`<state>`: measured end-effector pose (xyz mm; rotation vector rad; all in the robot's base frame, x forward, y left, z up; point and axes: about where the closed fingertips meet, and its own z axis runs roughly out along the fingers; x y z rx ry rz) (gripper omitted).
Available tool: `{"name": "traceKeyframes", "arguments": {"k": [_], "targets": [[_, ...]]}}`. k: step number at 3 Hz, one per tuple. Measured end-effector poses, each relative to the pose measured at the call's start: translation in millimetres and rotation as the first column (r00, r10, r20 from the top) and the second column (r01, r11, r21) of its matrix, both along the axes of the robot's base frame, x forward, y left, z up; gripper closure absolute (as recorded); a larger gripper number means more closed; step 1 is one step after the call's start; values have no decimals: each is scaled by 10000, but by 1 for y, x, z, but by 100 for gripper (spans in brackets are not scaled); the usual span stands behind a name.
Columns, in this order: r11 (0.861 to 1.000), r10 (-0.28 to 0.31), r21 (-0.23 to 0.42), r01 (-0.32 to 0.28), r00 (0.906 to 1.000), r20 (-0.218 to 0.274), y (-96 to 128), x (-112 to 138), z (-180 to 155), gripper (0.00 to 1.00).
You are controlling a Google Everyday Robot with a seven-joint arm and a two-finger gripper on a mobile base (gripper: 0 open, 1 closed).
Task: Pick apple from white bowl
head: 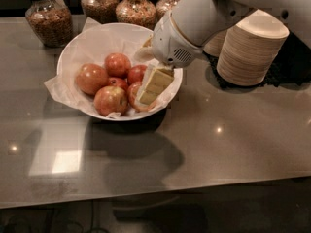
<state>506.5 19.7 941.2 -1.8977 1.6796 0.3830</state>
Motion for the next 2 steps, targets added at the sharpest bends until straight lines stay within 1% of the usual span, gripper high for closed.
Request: {"name": "traceKeyframes", "arguments": {"k": [1,2], "targets": [[9984,425,385,-422,9991,-85,19,4,1,29],[9914,1154,656,-1133,9929,-290,43,-2,0,30]]}}
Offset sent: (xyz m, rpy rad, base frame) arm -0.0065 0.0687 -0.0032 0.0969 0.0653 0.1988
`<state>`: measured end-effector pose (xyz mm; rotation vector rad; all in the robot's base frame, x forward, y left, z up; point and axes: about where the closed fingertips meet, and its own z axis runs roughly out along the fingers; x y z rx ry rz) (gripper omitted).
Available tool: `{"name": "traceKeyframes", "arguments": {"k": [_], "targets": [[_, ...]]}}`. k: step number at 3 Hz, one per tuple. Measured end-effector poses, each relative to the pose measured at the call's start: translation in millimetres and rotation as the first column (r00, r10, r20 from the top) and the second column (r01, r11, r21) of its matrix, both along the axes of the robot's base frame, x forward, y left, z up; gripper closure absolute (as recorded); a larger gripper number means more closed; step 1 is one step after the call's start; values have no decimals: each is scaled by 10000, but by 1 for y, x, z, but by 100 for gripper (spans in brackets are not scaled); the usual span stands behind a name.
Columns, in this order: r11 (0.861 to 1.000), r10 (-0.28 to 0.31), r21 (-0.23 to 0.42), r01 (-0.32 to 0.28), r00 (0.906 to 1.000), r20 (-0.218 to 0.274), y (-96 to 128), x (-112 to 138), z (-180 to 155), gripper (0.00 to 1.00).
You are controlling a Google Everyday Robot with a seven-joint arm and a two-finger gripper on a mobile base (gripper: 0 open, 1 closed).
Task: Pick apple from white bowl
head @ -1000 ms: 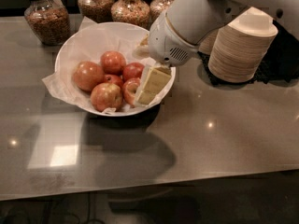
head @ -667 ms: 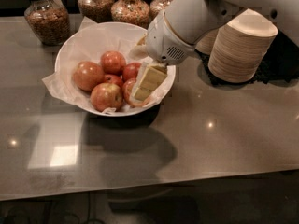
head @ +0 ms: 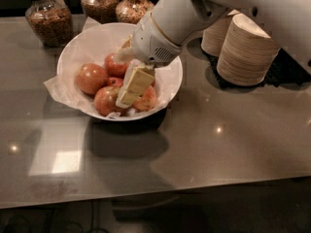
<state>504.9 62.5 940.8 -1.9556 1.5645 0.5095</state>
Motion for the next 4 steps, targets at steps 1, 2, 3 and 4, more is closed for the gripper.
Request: {"name": "traceKeyframes", "arguments": {"k": [1,2,3,4], "targets": [[9991,364,209,-356,9985,-417,8,-7,-6,30],[9980,544,352,-519,9957,-751,14,-9,-15,31],[9981,521,390,-487,9944,-923,17,-5,-21,36],[9986,406,369,-372,9944,-976,22,2,-24,40]]}}
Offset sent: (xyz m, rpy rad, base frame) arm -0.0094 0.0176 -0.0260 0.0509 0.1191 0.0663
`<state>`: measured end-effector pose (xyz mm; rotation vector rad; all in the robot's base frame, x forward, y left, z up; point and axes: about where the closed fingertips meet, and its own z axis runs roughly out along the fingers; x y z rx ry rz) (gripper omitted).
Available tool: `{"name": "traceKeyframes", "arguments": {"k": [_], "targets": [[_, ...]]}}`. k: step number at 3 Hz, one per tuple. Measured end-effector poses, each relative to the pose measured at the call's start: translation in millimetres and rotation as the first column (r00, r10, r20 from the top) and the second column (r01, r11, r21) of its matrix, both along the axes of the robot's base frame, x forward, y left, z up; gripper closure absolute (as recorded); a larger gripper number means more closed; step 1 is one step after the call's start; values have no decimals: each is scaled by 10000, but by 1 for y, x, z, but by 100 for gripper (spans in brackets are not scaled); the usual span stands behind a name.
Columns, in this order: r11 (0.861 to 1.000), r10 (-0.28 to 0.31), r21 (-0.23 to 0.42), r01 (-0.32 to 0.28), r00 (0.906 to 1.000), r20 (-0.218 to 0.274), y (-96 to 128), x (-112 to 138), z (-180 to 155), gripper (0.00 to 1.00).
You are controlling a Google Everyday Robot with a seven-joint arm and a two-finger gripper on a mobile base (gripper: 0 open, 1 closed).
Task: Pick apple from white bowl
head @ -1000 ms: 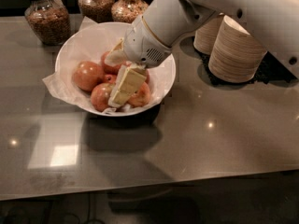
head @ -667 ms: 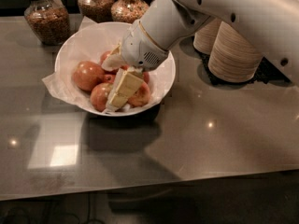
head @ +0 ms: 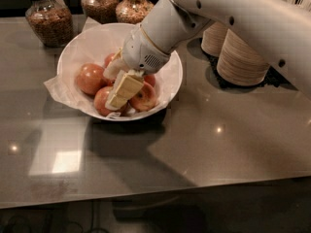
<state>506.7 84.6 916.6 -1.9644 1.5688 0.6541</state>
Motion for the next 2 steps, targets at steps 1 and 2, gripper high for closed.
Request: {"name": "traceKeyframes", "arguments": {"k": [1,2], "targets": [[9999,-52,-118,50,9998,-167,5,0,-7,41],[9993,-180,-343,167,9991,-373,7,-1,-17,41]]}}
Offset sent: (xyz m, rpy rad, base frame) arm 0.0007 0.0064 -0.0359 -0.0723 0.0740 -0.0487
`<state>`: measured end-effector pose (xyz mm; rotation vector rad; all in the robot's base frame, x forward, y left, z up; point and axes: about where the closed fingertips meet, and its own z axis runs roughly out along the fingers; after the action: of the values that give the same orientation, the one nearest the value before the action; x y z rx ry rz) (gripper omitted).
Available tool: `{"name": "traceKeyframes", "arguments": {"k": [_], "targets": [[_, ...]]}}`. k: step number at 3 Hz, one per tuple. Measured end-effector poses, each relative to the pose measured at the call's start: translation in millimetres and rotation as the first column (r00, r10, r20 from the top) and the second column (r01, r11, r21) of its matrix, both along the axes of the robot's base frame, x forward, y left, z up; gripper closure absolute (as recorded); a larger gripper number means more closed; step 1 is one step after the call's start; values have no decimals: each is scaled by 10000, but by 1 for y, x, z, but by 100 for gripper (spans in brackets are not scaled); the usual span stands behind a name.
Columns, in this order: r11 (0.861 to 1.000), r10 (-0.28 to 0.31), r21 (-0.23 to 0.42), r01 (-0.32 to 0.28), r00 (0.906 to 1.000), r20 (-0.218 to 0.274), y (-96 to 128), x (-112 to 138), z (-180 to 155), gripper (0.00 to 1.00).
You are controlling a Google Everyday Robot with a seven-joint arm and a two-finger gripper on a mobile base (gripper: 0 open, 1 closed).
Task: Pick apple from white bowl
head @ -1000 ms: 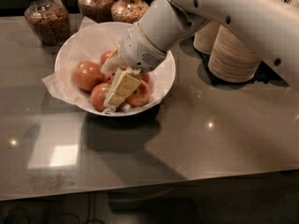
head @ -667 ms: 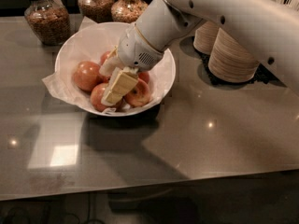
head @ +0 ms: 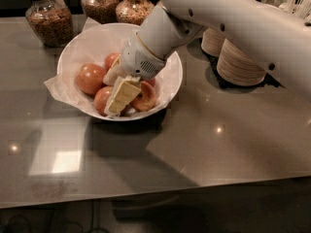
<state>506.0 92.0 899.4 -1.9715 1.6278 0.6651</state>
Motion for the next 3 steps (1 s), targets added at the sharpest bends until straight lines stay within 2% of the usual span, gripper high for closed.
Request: {"name": "traceKeyframes", "arguments": {"k": [1,2,3], "targets": [[9989,-233,-414,222,9994,-257,1,1,-17,41],[9989,-237,-421,226,9994,-261,1,1,-15,42],[9981,-336,-530,318,9988,-342,1,3,-17,50]]}}
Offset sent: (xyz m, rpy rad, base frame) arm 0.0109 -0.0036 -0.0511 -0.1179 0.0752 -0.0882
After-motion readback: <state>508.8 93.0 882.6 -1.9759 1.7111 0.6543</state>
